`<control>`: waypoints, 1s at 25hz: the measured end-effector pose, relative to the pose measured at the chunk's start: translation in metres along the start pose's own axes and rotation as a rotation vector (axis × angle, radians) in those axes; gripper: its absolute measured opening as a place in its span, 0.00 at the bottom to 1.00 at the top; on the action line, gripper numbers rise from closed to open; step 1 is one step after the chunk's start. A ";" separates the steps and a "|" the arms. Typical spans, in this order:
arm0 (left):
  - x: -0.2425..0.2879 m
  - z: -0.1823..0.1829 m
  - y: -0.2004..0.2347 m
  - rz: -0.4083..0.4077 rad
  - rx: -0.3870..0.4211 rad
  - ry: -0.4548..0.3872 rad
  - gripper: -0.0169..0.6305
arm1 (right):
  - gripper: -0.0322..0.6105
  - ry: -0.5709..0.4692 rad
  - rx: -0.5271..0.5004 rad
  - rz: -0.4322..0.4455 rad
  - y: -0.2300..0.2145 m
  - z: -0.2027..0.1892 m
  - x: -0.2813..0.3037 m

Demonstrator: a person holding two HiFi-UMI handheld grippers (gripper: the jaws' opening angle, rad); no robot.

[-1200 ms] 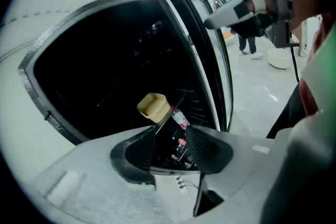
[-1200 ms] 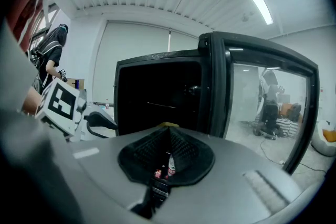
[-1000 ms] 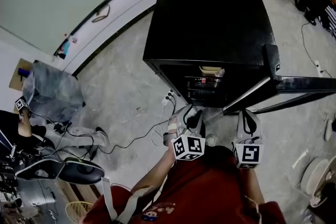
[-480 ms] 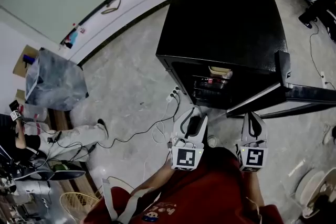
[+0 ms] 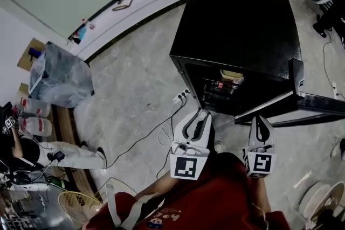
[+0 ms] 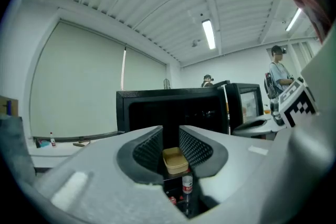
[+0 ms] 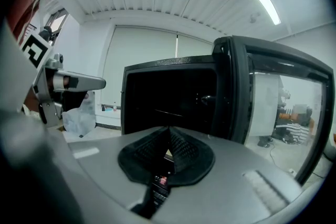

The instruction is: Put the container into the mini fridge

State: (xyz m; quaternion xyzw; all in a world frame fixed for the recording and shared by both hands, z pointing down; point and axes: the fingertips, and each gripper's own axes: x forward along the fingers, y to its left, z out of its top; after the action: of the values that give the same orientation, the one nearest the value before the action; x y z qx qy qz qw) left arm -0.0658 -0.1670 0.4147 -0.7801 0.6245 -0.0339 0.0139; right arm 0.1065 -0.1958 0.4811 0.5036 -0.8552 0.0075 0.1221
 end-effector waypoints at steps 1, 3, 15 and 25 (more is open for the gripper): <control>0.000 0.002 0.002 0.007 -0.026 0.000 0.19 | 0.05 0.004 0.004 0.003 0.001 -0.001 0.001; 0.000 0.006 0.005 0.011 -0.040 -0.006 0.18 | 0.05 0.007 0.004 0.010 0.004 -0.001 0.003; 0.002 0.003 0.023 0.056 -0.059 -0.020 0.04 | 0.05 -0.055 -0.010 0.009 0.004 0.027 0.000; 0.007 -0.003 0.019 0.039 -0.044 -0.014 0.04 | 0.05 -0.061 -0.009 0.003 0.003 0.030 0.000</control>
State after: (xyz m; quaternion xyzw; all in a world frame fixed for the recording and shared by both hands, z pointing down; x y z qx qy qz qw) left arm -0.0825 -0.1783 0.4165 -0.7682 0.6400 -0.0144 0.0015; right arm 0.0978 -0.1982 0.4526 0.5017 -0.8594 -0.0113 0.0982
